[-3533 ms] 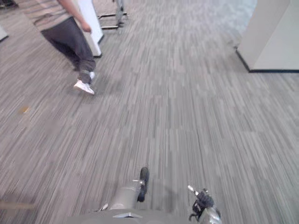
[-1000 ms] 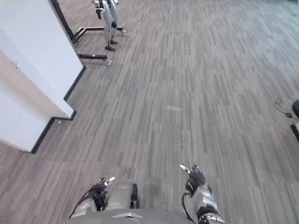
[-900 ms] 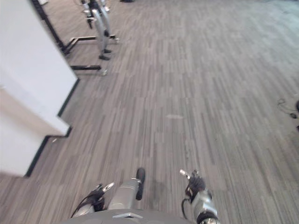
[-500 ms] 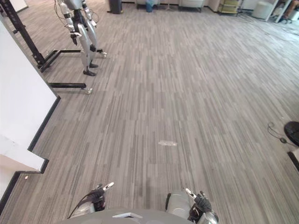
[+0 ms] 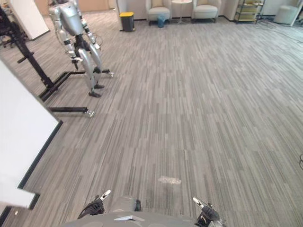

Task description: Organize washtable

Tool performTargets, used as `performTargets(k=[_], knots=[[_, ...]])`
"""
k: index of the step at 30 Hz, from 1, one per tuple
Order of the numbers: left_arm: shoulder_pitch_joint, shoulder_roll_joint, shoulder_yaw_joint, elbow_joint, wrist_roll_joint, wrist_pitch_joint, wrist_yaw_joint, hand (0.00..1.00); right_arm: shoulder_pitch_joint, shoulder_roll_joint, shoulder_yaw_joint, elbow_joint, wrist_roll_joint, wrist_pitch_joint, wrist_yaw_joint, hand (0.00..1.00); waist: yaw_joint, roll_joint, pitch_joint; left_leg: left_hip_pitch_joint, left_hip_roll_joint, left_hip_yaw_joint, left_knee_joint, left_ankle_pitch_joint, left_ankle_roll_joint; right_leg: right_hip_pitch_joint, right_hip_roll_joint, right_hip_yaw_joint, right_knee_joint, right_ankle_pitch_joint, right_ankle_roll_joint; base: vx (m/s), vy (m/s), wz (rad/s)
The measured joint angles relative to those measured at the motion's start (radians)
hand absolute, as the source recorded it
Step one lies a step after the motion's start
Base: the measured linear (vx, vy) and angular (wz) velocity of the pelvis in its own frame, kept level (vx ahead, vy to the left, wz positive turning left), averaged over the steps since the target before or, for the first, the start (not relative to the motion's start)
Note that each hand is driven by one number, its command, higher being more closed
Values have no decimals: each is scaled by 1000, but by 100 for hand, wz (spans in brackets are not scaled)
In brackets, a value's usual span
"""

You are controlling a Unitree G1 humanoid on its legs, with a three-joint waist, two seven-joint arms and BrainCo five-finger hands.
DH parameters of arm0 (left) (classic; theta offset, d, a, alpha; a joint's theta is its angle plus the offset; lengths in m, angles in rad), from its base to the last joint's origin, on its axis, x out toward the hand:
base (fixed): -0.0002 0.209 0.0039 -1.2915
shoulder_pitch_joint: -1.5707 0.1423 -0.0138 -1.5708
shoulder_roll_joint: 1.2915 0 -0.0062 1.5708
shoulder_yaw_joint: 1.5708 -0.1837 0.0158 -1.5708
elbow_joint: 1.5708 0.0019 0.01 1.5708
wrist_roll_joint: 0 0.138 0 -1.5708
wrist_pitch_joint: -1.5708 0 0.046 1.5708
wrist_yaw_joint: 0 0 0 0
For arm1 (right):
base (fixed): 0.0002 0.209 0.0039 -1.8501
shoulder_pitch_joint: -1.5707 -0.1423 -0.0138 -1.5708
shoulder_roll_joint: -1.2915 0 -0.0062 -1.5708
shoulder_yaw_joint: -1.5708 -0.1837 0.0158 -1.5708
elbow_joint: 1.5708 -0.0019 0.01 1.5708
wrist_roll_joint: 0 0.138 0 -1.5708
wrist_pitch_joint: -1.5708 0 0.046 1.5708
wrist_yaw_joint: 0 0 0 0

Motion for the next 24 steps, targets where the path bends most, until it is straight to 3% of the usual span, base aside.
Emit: performTargets(k=[1,3,4,5,7,8,9,12,15,16,17,18,19,20,24], knots=[[-1,1,1,2,0,0,0,0,4,2,2,0,0,0,-2,0,0,-2,-1,3,-7,-7,-77,34,5,7,0,-2,-2,-15,4,-30,65,-8],[1,12,2,6,0,0,0,0,12,12,11,0,1,-1,-7,0,1,-30,-5,15,-47,-26,-121,199,34,46,-25,0,-1,-77,33,255,121,8],[-2,21,2,6,0,1,0,0,11,22,9,1,0,-1,-8,0,0,-41,-6,15,-66,-25,-106,193,54,55,-43,-3,0,-91,41,412,151,20],[-4,30,0,9,0,1,1,0,10,30,5,4,0,0,-7,0,2,-56,-13,13,-88,-16,-68,145,74,73,-66,1,12,-93,50,428,142,12],[-5,37,-10,15,1,2,2,0,18,40,5,3,0,-1,-4,0,6,-59,-20,26,-106,-19,-31,106,94,32,-84,26,151,-74,75,369,215,19],[-7,52,-44,20,2,4,1,0,19,37,-2,2,0,0,-4,0,1,-62,-21,50,-116,-25,-32,82,104,-32,-88,50,318,-45,78,250,274,31],[-19,62,-71,29,3,7,1,0,19,37,-2,-2,0,-1,-3,0,2,-62,-21,85,-119,-33,-41,64,111,-106,-92,70,493,43,82,217,245,29],[-12,80,-108,52,2,10,0,0,25,39,-4,-2,0,-1,7,0,2,-62,-19,238,-123,-35,-129,56,116,-184,-106,76,666,30,70,121,174,6],[-17,73,-109,52,3,10,-1,0,32,38,6,-4,0,-4,12,0,1,-58,-20,323,-110,-34,-206,55,113,-209,-116,25,554,-22,58,-113,83,-4],[-26,67,-110,52,3,10,-2,0,33,36,8,-4,0,-6,12,0,-1,-56,-22,335,-100,-41,-218,48,103,-212,-111,12,419,-29,59,-234,94,14],[-29,61,-116,55,3,9,-2,0,32,37,8,-3,0,-7,12,0,-8,-56,-22,333,-92,-54,-216,42,92,-207,-96,28,255,-16,66,-238,75,19],[-31,56,-117,54,2,8,-2,0,33,38,8,-2,0,-6,11,0,-9,-59,-24,333,-92,-58,-216,39,87,-206,-90,33,191,11,62,-183,14,22],[-30,47,-113,47,2,7,-2,0,38,40,11,-2,0,-7,10,0,-11,-66,-28,339,-93,-64,-217,29,71,-202,-95,43,106,99,66,-67,-54,11],[-28,47,-112,45,2,6,-2,0,39,41,18,-2,0,-7,10,0,-11,-73,-33,343,-95,-65,-218,25,65,-196,-95,43,82,146,71,20,-111,5],[-20,29,-108,83,3,2,-5,0,56,24,46,5,0,-4,11,0,-21,-47,-86,386,-49,-91,-289,41,5,-120,-45,-6,-53,118,70,156,-201,8]])
